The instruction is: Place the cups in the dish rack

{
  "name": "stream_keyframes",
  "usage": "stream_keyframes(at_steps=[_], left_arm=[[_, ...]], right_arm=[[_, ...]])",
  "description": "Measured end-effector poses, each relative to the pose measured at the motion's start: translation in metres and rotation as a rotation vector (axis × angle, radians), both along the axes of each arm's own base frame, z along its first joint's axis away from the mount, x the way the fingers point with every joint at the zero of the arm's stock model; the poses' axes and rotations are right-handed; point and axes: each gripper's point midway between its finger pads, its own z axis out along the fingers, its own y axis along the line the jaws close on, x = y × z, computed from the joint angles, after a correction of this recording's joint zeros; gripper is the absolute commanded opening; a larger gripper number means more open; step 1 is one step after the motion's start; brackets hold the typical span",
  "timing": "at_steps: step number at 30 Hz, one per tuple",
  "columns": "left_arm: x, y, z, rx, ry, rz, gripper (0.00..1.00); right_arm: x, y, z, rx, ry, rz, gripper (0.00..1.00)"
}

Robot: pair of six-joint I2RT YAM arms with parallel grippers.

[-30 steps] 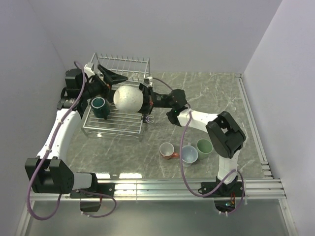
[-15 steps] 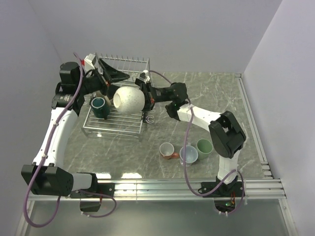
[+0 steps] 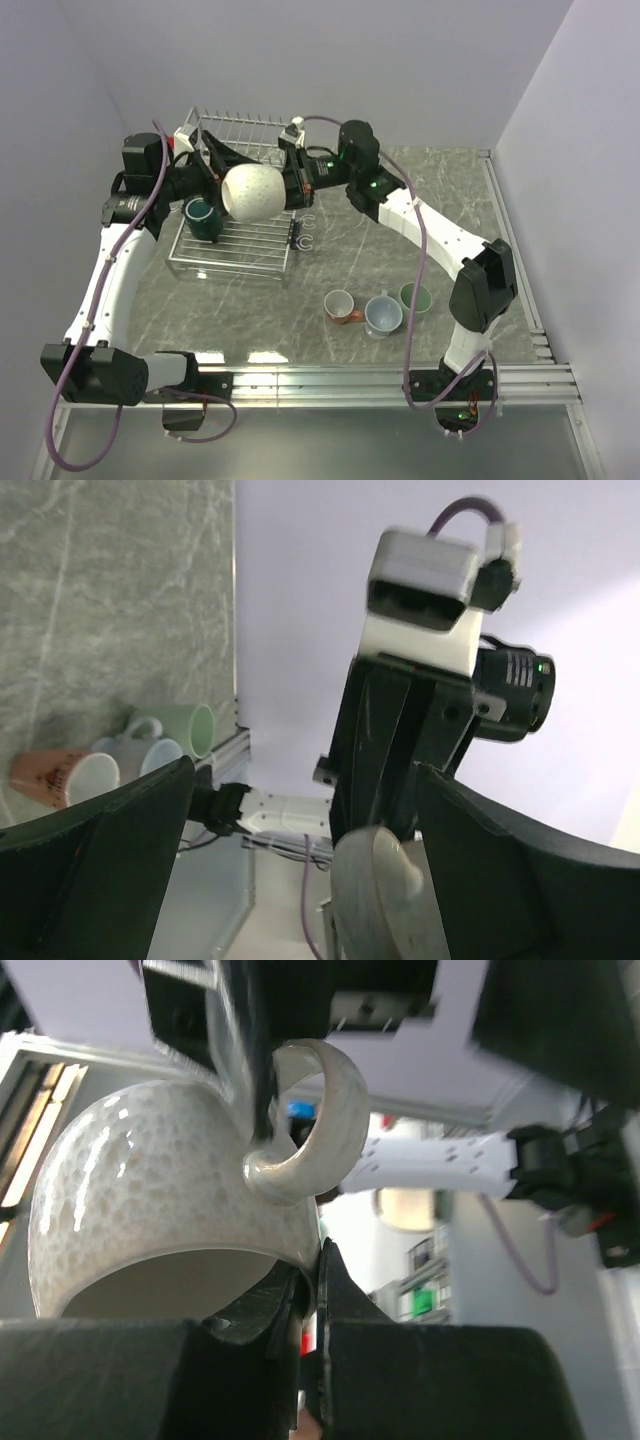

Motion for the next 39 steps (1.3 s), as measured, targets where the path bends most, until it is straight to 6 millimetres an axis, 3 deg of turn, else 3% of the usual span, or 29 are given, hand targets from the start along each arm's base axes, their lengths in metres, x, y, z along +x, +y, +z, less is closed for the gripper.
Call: stream_keyframes(at_steps=[5,8,11,12,17,22,30,32,35,36,37,39], left_arm=[[-0.01,-0.005,0.018,-0.103,0.041,-0.019,0.95],[-0.015,-0.007,0.025,-0.172,0.058,-0.028,0.83],[-0.015,-0.008,0.03,-0.226,0.074,-0.031,0.62],[-0.015,-0.008,0.032,-0.236,0.078,-0.029,0.46],[-0.011,-0.006,0.027,-0.252,0.139,-0.012,0.27],[-0.009,-0.005,0.027,-0.25,0.165,-0.002,0.0],[-0.001,0.0,0.023,-0.224,0.183,0.053,0.0],[0.004,0.004,0.016,-0.201,0.192,0.093,0.0],[0.01,0.008,0.001,-0.159,0.194,0.139,0.0],[0.01,0.01,-0.005,-0.142,0.187,0.151,0.0],[0.011,0.011,-0.012,-0.128,0.188,0.164,0.0],[0.011,0.014,-0.033,-0.104,0.212,0.195,0.0]], right_arm=[[0.014,0.005,-0.002,-0.031,-0.107,-0.07,0.0],[0.015,0.006,-0.008,-0.036,-0.145,-0.074,0.0],[0.019,0.008,-0.016,-0.043,-0.157,-0.075,0.0],[0.02,0.009,-0.019,-0.046,-0.157,-0.075,0.0],[0.026,0.011,-0.019,-0.012,-0.234,-0.093,0.0],[0.03,0.013,-0.02,-0.005,-0.27,-0.115,0.0],[0.039,0.019,-0.027,0.014,-0.3,-0.125,0.0],[0.043,0.022,-0.034,0.011,-0.289,-0.123,0.12],[0.05,0.026,-0.049,-0.009,-0.234,-0.128,0.39],[0.053,0.027,-0.057,-0.028,-0.199,-0.137,0.44],[0.056,0.028,-0.066,-0.041,-0.178,-0.14,0.56],[0.06,0.029,-0.089,-0.083,-0.113,-0.146,0.65]])
